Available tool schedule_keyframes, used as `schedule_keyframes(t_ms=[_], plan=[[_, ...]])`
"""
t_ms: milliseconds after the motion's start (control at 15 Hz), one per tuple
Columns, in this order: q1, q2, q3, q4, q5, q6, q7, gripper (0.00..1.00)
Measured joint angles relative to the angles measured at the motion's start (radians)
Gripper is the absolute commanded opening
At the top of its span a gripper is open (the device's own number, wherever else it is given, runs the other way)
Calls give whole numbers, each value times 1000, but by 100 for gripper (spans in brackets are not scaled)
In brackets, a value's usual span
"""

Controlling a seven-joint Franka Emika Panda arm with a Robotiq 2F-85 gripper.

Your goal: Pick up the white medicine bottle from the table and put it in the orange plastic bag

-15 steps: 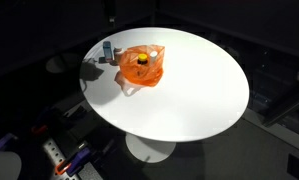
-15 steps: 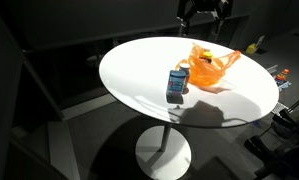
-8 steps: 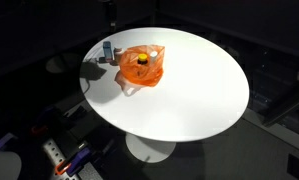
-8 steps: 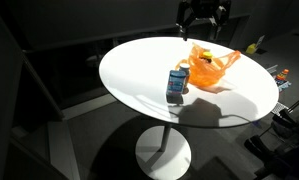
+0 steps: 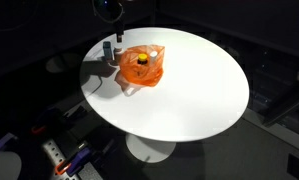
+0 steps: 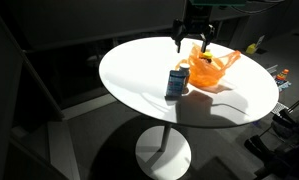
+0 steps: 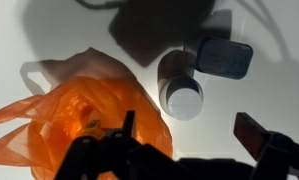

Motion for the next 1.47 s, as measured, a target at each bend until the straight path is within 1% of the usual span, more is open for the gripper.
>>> schedule_keyframes(t_ms=[333,667,933,1067,1133,1200,1467], plan=[[15,46,-6,5,0,18,0,100],[27,76,-20,10,0,70,0,100],[34,96,-25,20,0,76,0,100],[38,105,-27,27,0,76,0,73],[40,110,-28,31,0,76,0,66],[42,115,-29,35,0,76,0,56],[45,133,-33,53,0,76,0,25]])
